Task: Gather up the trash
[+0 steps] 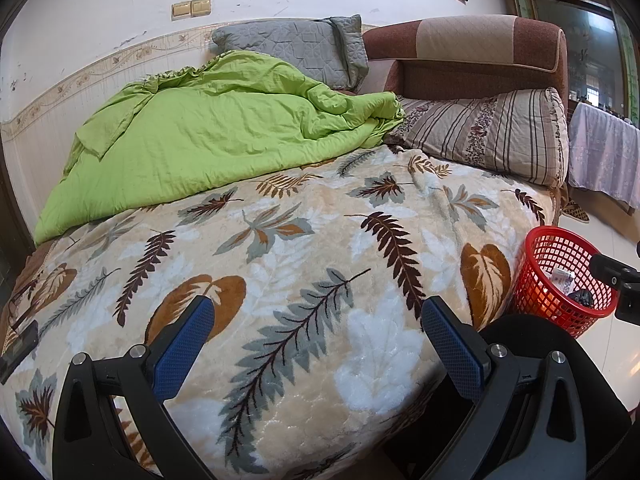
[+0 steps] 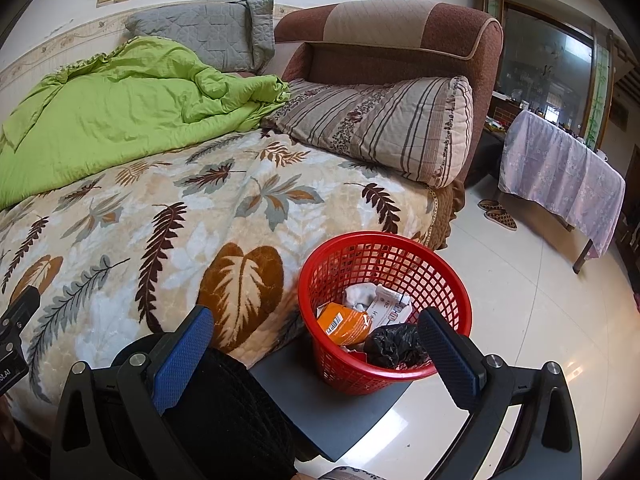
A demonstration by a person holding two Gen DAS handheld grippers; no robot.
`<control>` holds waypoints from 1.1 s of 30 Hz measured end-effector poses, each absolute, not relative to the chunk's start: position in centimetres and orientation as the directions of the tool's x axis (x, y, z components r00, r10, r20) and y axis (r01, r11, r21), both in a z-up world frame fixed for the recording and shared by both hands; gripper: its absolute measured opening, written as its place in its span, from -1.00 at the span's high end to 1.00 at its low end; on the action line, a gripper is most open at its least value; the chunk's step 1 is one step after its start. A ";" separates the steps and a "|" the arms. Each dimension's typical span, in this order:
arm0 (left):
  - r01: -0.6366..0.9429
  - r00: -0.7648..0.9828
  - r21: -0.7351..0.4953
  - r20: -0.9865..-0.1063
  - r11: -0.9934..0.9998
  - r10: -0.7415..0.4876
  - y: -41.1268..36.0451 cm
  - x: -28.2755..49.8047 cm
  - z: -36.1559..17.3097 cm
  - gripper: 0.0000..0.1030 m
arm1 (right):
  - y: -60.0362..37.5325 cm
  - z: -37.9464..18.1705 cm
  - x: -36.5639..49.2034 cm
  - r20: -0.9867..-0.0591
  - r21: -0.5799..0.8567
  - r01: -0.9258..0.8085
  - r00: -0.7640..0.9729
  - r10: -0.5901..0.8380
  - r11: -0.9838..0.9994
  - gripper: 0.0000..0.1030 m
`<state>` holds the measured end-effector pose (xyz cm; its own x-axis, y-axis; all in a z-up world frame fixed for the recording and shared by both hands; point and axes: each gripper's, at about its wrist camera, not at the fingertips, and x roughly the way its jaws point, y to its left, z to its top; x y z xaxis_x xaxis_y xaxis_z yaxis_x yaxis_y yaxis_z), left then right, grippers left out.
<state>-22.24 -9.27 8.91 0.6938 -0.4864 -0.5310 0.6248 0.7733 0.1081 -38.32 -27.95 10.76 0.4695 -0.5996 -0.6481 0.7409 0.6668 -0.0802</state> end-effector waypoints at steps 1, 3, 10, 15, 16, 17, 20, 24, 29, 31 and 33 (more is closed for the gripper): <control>0.626 0.693 0.107 -0.531 0.773 -0.487 -9.3 -22.2 8.9 -0.99 | -28.0 10.8 -38.3 -0.649 -0.079 0.740 0.470 -0.598 0.668 -1.00; 0.625 0.694 0.108 -0.531 0.773 -0.486 -9.3 -22.2 8.9 -0.99 | -27.9 10.7 -38.4 -0.649 -0.080 0.741 0.470 -0.599 0.667 -1.00; 0.625 0.693 0.106 -0.532 0.773 -0.487 -9.2 -22.2 8.9 -0.99 | -27.9 10.8 -38.3 -0.649 -0.080 0.741 0.469 -0.599 0.667 -1.00; 0.625 0.694 0.106 -0.530 0.773 -0.488 -9.2 -22.2 8.9 -0.99 | -27.9 10.8 -38.3 -0.648 -0.079 0.741 0.470 -0.599 0.667 -1.00; 0.625 0.694 0.106 -0.531 0.773 -0.487 -9.2 -22.1 8.9 -0.99 | -27.9 10.8 -38.3 -0.649 -0.078 0.740 0.471 -0.598 0.668 -1.00; 0.625 0.693 0.106 -0.531 0.773 -0.487 -9.2 -22.1 8.9 -0.99 | -27.9 10.7 -38.3 -0.648 -0.079 0.740 0.471 -0.598 0.668 -1.00; 0.626 0.692 0.106 -0.532 0.773 -0.488 -9.2 -22.1 8.9 -0.99 | -27.9 10.7 -38.3 -0.649 -0.078 0.739 0.472 -0.597 0.669 -1.00; 0.626 0.692 0.105 -0.531 0.773 -0.488 -9.1 -22.1 9.0 -0.99 | -27.9 10.7 -38.3 -0.651 -0.077 0.738 0.472 -0.595 0.670 -1.00; 0.626 0.692 0.104 -0.532 0.773 -0.489 -9.1 -22.1 9.0 -0.99 | -27.9 10.7 -38.3 -0.649 -0.079 0.737 0.473 -0.595 0.672 -1.00; 0.626 0.692 0.104 -0.531 0.773 -0.489 -9.1 -22.1 9.0 -0.99 | -27.9 10.7 -38.3 -0.649 -0.080 0.734 0.475 -0.594 0.674 -1.00; 0.626 0.691 0.104 -0.532 0.773 -0.489 -9.1 -22.0 9.0 -0.99 | -27.9 10.7 -38.3 -0.649 -0.080 0.733 0.475 -0.594 0.675 -1.00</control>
